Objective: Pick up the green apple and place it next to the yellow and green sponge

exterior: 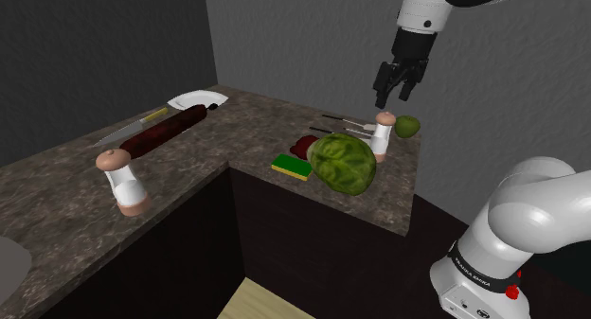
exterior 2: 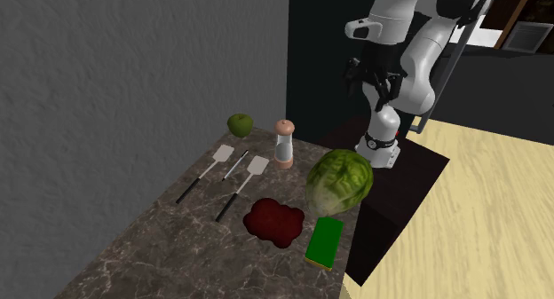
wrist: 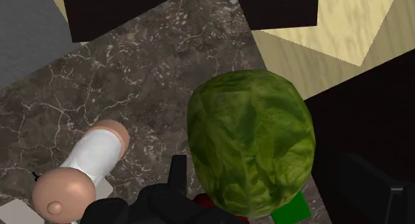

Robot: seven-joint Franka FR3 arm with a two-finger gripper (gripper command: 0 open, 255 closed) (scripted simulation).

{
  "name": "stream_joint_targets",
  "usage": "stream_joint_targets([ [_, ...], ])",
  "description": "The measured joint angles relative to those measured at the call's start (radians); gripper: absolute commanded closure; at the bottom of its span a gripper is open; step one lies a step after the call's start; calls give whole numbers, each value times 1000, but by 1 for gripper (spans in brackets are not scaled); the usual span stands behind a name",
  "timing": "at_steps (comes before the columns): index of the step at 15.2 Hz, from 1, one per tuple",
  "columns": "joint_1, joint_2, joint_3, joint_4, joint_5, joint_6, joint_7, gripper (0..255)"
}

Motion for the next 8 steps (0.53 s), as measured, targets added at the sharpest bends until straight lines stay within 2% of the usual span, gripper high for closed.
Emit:
stream_joint_targets([
  [3, -5, -9, -30, -22, -19, 16, -43, 0],
  [8, -27, -35, -159, -84, -102, 67, -219, 0],
])
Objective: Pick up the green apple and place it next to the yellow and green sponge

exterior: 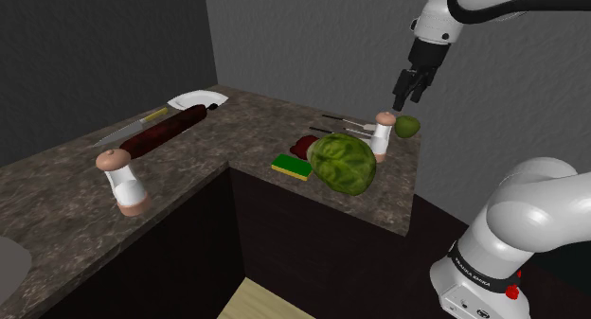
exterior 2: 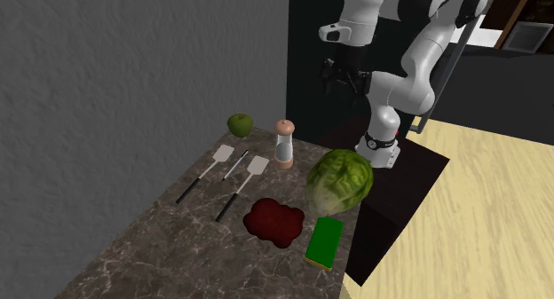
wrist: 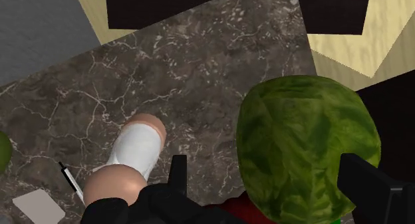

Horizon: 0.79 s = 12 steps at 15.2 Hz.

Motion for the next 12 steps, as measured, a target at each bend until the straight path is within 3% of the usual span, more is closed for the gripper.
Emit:
stream_joint_targets([
  [12, -29, 134, -340, -17, -171, 208, -436, 0],
])
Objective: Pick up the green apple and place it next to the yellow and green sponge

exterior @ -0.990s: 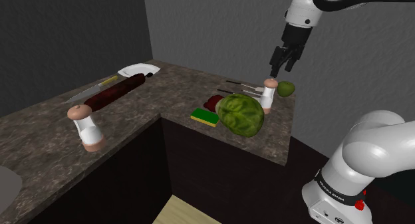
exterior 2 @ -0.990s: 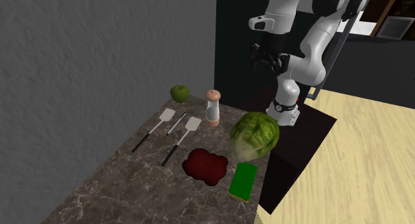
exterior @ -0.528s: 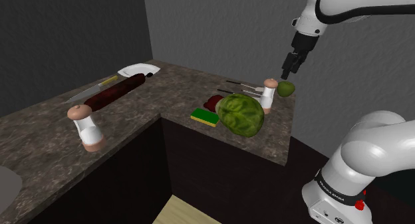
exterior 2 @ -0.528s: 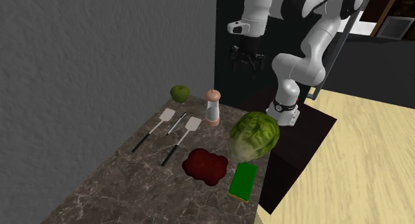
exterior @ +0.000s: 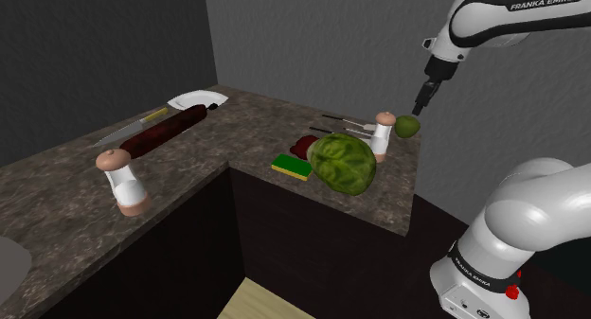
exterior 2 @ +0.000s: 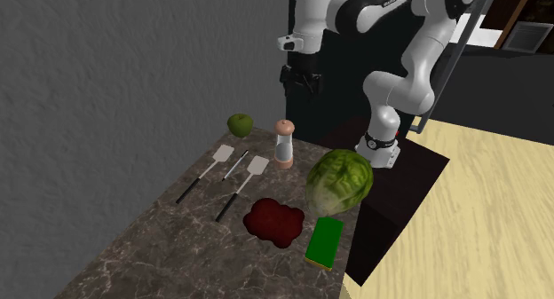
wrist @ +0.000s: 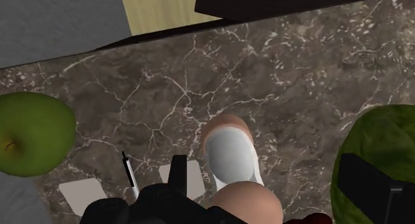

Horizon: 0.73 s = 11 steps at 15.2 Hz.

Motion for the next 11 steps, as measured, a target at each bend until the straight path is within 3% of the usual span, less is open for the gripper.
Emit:
stream_joint_targets([
  [7, 59, 191, -215, 111, -2, 118, -268, 0],
  [11, 129, 339, -362, 201, 62, 185, -450, 0],
])
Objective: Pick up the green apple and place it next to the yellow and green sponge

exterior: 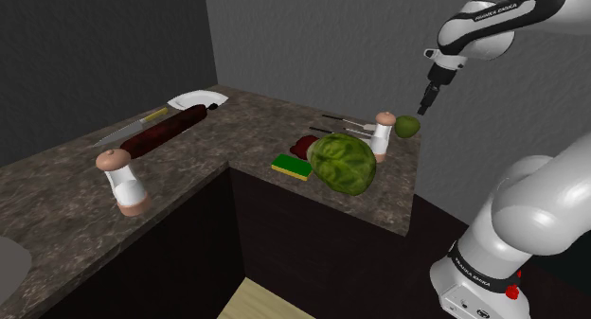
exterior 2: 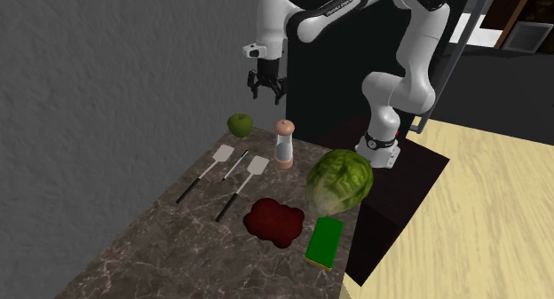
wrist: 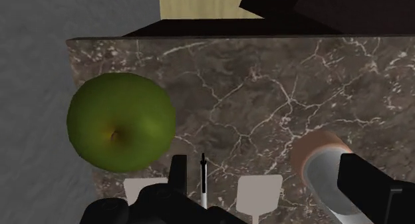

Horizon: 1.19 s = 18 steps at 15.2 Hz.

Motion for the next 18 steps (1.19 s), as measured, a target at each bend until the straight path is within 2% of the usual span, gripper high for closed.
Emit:
stream_joint_targets([
  [3, 72, 138, -119, 92, 106, 28, -161, 0],
  [5, 115, 260, -203, 162, 221, 34, -297, 0],
  [6, 127, 339, -241, 204, 300, 29, -379, 0],
  [8, 101, 493, -268, 289, 465, 1, -539, 0],
  [9, 84, 529, -259, 302, 507, 2, -576, 0],
  [15, 33, 625, -216, 299, 617, 44, -660, 0],
  [18, 28, 636, -209, 292, 632, 56, -669, 0],
])
